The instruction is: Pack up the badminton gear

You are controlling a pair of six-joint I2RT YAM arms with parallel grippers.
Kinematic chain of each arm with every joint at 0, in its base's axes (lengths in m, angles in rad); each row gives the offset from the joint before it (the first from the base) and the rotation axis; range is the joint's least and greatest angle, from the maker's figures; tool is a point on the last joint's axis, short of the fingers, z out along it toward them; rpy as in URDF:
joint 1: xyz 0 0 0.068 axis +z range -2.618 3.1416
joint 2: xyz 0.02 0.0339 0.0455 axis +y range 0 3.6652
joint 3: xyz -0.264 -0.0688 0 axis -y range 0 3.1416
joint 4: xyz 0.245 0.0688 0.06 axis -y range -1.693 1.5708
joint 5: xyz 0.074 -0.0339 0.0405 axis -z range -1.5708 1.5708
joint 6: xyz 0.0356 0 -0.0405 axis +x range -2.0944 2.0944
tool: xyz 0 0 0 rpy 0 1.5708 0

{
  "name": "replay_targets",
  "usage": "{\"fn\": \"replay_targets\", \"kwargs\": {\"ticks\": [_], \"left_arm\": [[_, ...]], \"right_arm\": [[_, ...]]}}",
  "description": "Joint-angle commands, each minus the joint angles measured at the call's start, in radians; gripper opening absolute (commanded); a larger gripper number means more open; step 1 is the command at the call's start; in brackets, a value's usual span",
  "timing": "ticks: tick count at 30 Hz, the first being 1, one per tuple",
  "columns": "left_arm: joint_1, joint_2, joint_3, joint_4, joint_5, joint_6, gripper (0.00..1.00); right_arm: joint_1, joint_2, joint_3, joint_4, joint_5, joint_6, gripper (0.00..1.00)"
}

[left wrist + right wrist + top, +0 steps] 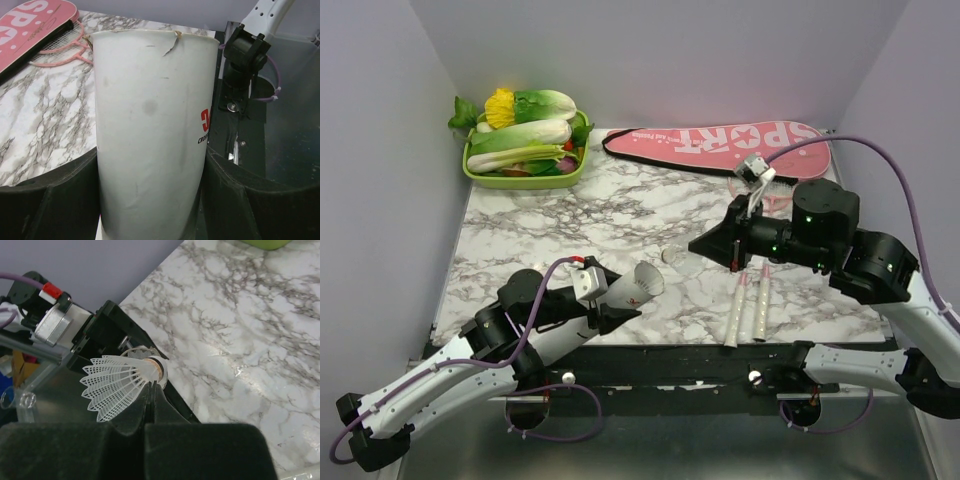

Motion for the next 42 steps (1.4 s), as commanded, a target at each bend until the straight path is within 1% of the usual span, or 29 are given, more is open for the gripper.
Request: {"fn": "replay_targets", "kwargs": {"ticks": [1,6,15,22,26,34,38,42], "left_arm": [[0.003,-0.006,0.006,0.043,0.074,-0.013,0.00],[0.003,-0.013,0.003,0.048,0.085,-0.015,0.00],[0.003,-0.026,0.000,0.054,0.079,-0.013,0.00],[0.003,-0.034,0.000,0.054,0.079,-0.012,0.00],[0.003,-0.040,-0.003,0.055,0.076,-0.012,0.00],[0.003,-0.043,0.000,0.052,0.070,-0.010,0.00],[0.003,-0.046,-0.002,0.055,0.070,-0.012,0.00],[0.003,-0.048,-0.003,0.057,0.070,-0.012,0.00]], "right_arm": [[-0.003,0.031,-0.020,-0.016,-0.208,-0.009,0.01],[-0.003,0.034,-0.070,0.024,-0.262,0.000,0.01],[0.000,0.056,-0.129,0.062,-0.302,0.016,0.01],[0.036,0.103,-0.162,0.103,-0.204,0.045,0.01],[0.080,0.140,-0.156,0.114,-0.155,0.052,0.01],[0.149,0.214,-0.165,0.145,-0.092,0.063,0.01],[0.192,0.253,-0.156,0.139,-0.057,0.066,0.01],[0.227,0.310,-0.120,0.084,0.000,0.060,0.01]]}}
